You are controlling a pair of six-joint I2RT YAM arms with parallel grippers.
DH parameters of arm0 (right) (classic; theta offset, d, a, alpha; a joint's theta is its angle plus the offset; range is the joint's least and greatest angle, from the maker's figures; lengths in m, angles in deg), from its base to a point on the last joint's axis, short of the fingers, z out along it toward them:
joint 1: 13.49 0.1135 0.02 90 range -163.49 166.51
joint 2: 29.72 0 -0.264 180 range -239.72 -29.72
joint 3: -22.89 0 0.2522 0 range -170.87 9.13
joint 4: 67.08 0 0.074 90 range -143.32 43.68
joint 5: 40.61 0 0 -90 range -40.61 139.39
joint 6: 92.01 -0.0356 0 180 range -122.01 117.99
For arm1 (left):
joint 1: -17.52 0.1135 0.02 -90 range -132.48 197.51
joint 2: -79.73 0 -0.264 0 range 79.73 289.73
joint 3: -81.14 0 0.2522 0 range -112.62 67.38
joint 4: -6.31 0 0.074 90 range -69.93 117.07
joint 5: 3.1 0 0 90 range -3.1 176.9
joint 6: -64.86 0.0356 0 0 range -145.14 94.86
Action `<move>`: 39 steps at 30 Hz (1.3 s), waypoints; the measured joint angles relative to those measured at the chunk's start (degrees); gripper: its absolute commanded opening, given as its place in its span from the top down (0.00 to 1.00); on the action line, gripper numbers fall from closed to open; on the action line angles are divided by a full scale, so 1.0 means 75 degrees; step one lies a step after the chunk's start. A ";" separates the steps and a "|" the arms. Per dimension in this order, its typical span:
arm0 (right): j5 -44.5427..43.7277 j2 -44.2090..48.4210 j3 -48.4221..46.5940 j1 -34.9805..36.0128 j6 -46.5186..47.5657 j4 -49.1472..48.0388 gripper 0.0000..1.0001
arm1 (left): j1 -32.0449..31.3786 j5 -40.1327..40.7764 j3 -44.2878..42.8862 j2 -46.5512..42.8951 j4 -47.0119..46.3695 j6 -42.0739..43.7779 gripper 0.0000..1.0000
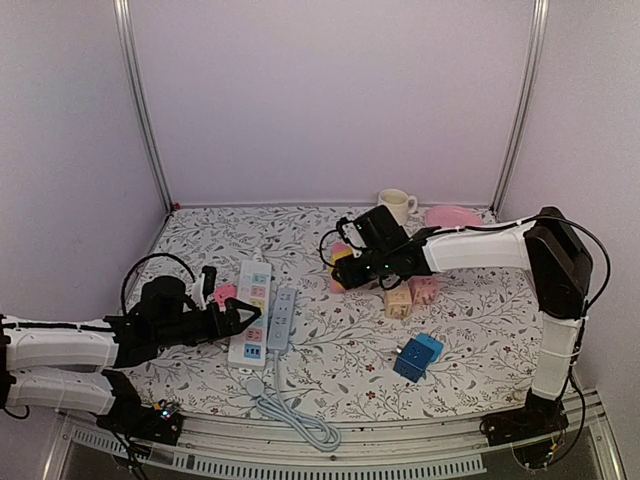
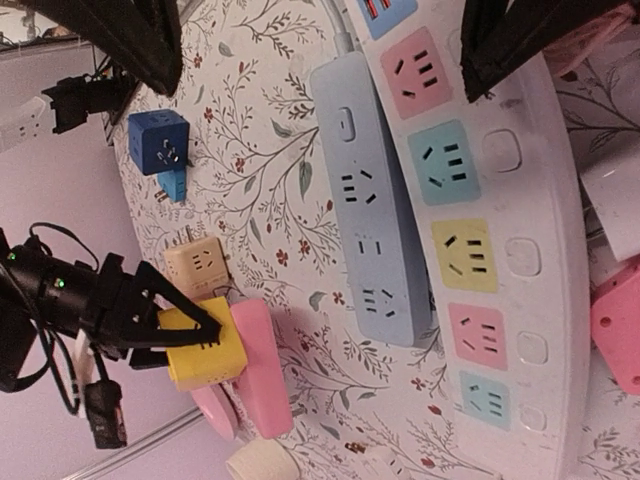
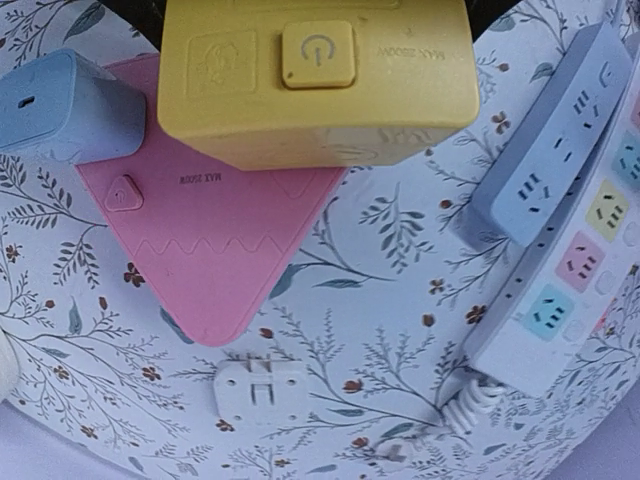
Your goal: Pull the plug off the socket
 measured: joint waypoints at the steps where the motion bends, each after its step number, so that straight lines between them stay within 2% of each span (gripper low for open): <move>1: 0.0041 0.0227 0.0268 0.0149 0.0000 -0.0184 0.96 | -0.0061 -0.0020 0.0012 0.0119 -0.0149 -0.0073 0.03; 13: 0.0134 0.2349 0.3611 0.1652 -0.0073 -0.2323 0.96 | -0.0583 -0.0184 -0.0137 0.1941 -0.1801 -0.1093 0.10; 21: -0.0414 0.2457 0.3853 0.2774 0.0006 -0.2940 0.96 | -0.1142 -0.0087 -0.1116 0.3118 -0.2200 -0.1588 0.18; 26: -0.0880 0.2460 0.3893 0.3191 -0.0020 -0.3089 0.96 | -0.1370 0.0009 -0.1451 0.3622 -0.2436 -0.1740 0.27; 29: -0.1043 0.2460 0.4004 0.3343 -0.0102 -0.3229 0.96 | -0.1542 0.0044 -0.1582 0.3908 -0.2495 -0.1824 0.32; 39: -0.1271 0.2454 0.4409 0.4022 -0.0527 -0.3762 0.96 | -0.1941 0.0268 -0.1591 0.4421 -0.2710 -0.1973 0.41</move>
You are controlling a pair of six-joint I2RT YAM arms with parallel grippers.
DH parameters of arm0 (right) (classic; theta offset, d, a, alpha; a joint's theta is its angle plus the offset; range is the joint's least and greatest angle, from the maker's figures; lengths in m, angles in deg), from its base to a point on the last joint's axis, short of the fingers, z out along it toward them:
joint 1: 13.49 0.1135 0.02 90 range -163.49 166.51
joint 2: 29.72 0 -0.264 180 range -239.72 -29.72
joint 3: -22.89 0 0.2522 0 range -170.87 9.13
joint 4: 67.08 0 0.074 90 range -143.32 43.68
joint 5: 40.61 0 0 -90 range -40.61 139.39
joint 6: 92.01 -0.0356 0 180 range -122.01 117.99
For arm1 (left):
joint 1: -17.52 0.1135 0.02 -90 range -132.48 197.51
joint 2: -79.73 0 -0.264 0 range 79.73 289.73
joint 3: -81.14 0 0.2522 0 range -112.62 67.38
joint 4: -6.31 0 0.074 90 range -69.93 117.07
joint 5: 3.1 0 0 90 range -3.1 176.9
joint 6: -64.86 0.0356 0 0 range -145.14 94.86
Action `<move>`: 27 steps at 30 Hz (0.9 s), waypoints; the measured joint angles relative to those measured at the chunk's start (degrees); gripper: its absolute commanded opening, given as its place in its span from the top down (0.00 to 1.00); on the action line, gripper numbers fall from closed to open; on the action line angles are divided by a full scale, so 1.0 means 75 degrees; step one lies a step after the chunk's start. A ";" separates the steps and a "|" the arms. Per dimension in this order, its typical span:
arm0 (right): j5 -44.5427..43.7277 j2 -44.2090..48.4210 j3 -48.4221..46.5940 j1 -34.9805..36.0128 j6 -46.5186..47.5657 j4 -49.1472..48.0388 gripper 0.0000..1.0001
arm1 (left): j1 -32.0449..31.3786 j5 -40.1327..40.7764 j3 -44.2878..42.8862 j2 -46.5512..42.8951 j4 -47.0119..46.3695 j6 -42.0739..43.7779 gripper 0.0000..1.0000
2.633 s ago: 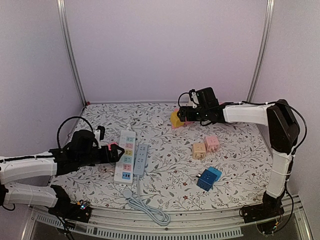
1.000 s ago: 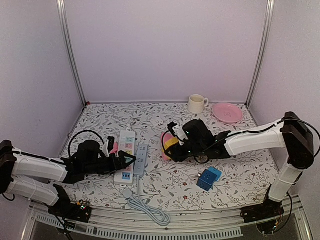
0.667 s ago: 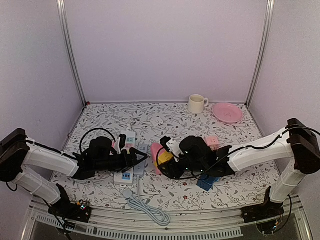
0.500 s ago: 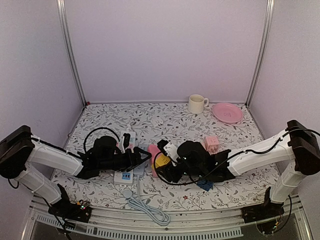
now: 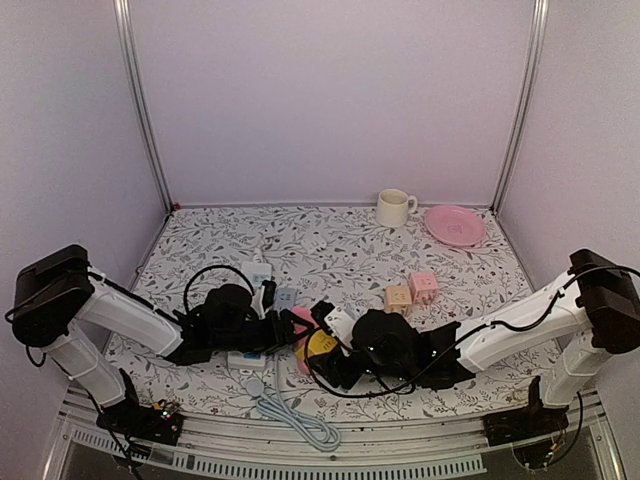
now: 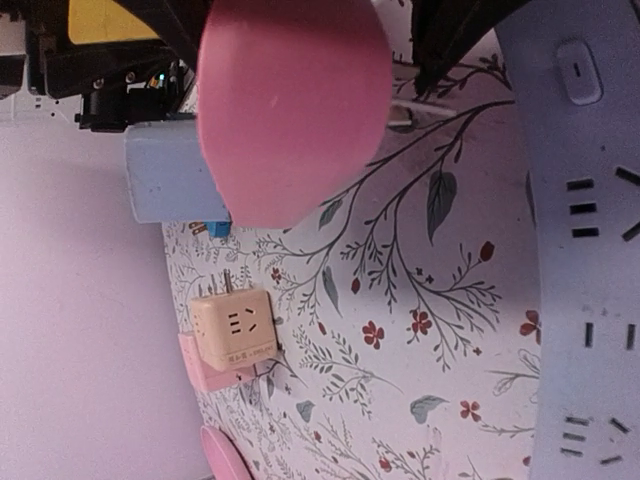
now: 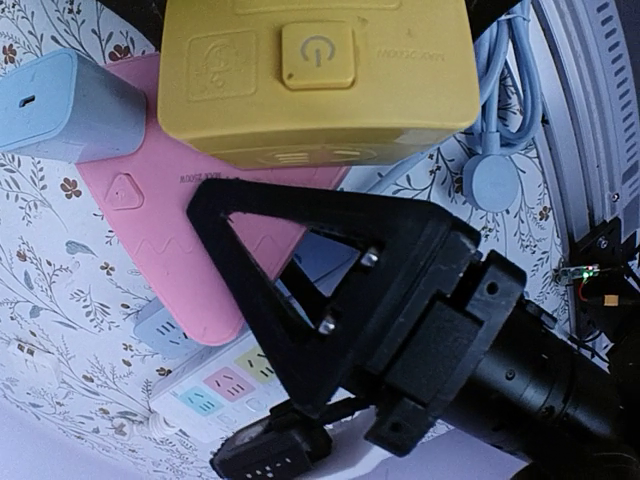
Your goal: Pull the plug off the socket
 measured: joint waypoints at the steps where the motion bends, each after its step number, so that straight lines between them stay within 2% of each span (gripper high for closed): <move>1: -0.0017 0.0000 0.0000 0.0064 -0.0026 -0.0041 0.96 | -0.0038 0.0012 0.0000 0.0050 -0.0058 -0.0023 0.42; 4: -0.0087 -0.0085 0.0000 0.0189 -0.0090 -0.0146 0.96 | -0.0125 0.0020 -0.0003 0.0201 -0.0224 -0.0070 0.53; 7: -0.0137 -0.0166 0.0000 0.0221 -0.0157 -0.0157 0.96 | -0.0189 0.0012 -0.0006 0.0286 -0.0341 -0.0117 0.78; 12: -0.0227 -0.0160 0.0038 0.0221 -0.0297 -0.0198 0.96 | -0.0198 0.0093 -0.0038 0.0289 -0.0458 -0.0192 0.99; 18: -0.0221 -0.0137 0.0038 0.0224 -0.0332 -0.0254 0.96 | -0.0219 0.0207 -0.0076 0.0073 -0.0137 -0.0052 1.00; 27: -0.0256 0.0224 0.0070 0.0259 -0.0332 -0.0437 0.96 | -0.0376 0.0828 -0.0405 -0.1029 0.1335 0.0431 1.00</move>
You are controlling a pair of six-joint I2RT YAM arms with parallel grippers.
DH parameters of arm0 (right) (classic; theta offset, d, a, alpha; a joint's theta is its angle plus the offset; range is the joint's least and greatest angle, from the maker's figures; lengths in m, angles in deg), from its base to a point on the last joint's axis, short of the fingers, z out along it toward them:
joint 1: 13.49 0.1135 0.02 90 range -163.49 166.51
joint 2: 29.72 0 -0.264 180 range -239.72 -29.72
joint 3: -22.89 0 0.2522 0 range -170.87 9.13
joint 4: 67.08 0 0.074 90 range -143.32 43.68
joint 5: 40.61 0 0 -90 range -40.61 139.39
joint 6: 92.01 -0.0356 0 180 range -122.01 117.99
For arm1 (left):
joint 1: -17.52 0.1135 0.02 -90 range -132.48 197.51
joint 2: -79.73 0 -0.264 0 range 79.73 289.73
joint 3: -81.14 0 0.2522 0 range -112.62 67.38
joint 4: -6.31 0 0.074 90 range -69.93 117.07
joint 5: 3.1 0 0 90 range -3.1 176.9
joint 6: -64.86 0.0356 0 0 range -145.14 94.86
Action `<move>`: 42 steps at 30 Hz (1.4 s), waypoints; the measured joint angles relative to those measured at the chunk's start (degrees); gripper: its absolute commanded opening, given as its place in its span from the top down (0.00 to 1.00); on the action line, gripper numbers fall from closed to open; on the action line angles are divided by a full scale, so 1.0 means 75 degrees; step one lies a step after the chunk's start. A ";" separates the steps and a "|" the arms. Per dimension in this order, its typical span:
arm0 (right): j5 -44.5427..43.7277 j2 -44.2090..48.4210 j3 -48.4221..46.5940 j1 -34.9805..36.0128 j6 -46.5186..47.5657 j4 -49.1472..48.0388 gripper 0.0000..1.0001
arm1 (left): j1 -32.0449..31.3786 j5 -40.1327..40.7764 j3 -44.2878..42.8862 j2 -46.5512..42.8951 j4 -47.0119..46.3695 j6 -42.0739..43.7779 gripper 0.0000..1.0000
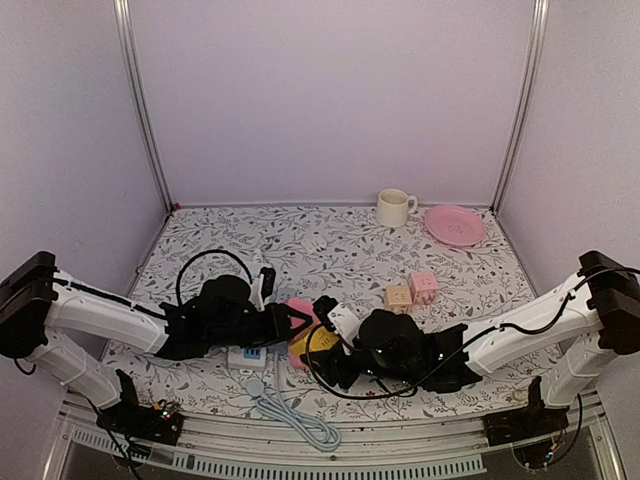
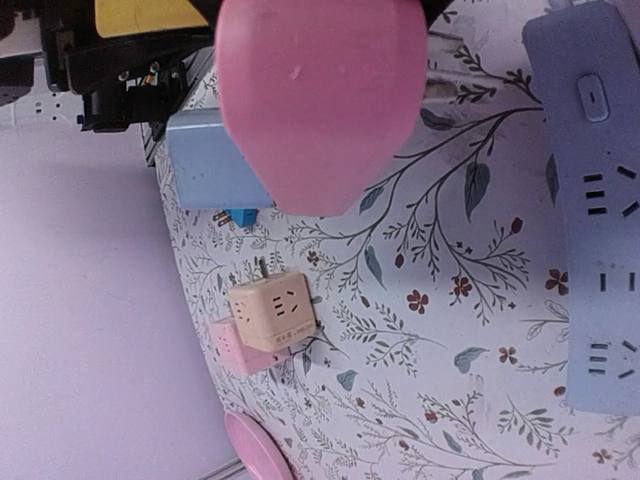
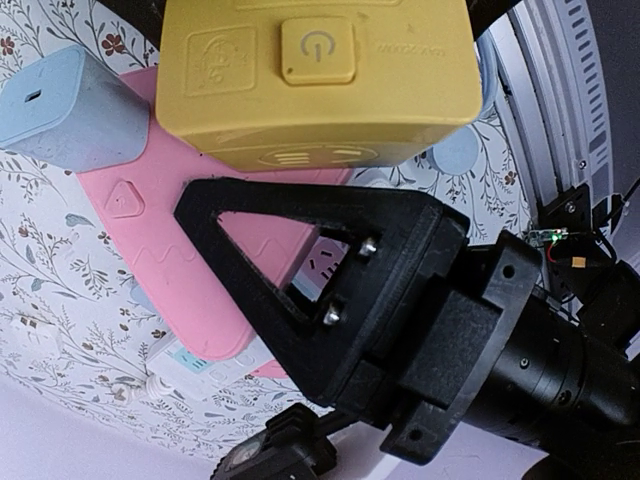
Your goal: Pull the plug off the socket
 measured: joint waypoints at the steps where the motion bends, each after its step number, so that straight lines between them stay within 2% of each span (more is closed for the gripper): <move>1: -0.0015 0.0070 0.0029 0.0000 0.0000 -0.0015 0.96 | -0.0032 0.0064 -0.0070 -0.0070 0.0134 0.0047 1.00; 10: -0.0079 0.0487 0.0411 0.0020 0.0003 -0.0361 0.96 | -0.0210 0.0230 -0.0414 -0.0297 0.0667 0.0323 1.00; 19: -0.0064 0.0898 0.0685 0.0000 0.0009 -0.0452 0.97 | -0.0286 0.0192 -0.0629 -0.0297 0.0691 0.0472 1.00; 30: 0.0609 0.1673 0.1291 -0.0291 0.0044 -0.0825 0.97 | -0.0460 0.0233 -0.0959 -0.0277 0.0708 0.0545 1.00; 42: 0.0560 0.1763 0.1262 -0.0262 0.0102 -0.0627 0.97 | -0.0516 0.0350 -0.1017 -0.0221 0.0734 0.0478 1.00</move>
